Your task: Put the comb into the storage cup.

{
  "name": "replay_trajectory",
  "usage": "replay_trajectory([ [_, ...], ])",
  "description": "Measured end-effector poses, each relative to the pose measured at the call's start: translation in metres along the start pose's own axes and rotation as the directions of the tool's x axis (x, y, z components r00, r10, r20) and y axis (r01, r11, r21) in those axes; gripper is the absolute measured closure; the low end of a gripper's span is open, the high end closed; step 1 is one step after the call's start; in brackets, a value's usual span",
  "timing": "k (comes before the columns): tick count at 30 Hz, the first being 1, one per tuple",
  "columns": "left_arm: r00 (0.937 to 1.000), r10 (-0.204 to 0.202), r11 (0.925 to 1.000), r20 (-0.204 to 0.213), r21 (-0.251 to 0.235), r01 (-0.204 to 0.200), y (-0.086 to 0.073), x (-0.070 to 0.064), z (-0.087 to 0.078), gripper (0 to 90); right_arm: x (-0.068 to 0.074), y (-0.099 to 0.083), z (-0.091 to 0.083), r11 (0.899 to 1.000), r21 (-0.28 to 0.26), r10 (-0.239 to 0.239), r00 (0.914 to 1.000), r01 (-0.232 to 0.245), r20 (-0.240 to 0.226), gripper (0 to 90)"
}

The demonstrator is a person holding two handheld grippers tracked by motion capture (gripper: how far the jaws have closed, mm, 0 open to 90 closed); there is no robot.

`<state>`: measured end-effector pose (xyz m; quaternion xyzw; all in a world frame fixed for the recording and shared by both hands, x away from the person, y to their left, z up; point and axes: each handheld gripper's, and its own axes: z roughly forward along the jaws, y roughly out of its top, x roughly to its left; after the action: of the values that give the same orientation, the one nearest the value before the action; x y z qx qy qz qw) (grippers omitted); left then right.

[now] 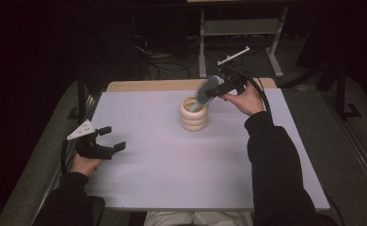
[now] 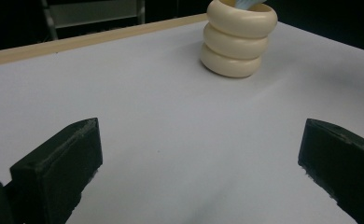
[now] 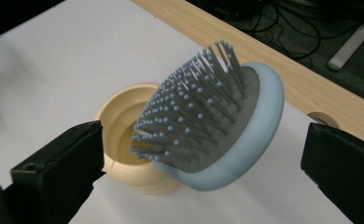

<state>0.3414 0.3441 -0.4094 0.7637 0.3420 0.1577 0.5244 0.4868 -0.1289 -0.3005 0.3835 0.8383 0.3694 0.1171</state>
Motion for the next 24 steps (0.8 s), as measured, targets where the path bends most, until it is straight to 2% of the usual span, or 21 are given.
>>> replay_trajectory([
  [5, 1.0000, 0.002, 1.0000, -0.005, -0.004, -0.002, 0.000, 0.000, -0.001, 0.0, 0.002, -0.006, -0.003, 1.000, -0.015, -0.017, 0.9998, 0.017, -0.001, 0.0],
  [15, 0.9999, 0.006, 1.0000, -0.010, -0.005, -0.006, 0.000, -0.001, -0.001, 0.0, 0.006, -0.022, -0.009, 0.998, -0.051, -0.023, 0.9995, 0.022, -0.023, 0.0],
  [20, 0.9997, -0.022, 0.9996, 0.005, -0.018, 0.022, 0.000, 0.001, -0.001, 0.0, 0.007, -0.026, -0.014, 0.998, -0.061, -0.026, 0.9987, 0.023, -0.043, 0.0],
  [24, 0.9998, -0.020, 0.9996, 0.002, -0.018, 0.020, -0.001, 0.001, -0.002, 0.0, 0.006, -0.031, -0.017, 0.997, -0.075, -0.031, 0.9984, 0.027, -0.048, 0.0],
])
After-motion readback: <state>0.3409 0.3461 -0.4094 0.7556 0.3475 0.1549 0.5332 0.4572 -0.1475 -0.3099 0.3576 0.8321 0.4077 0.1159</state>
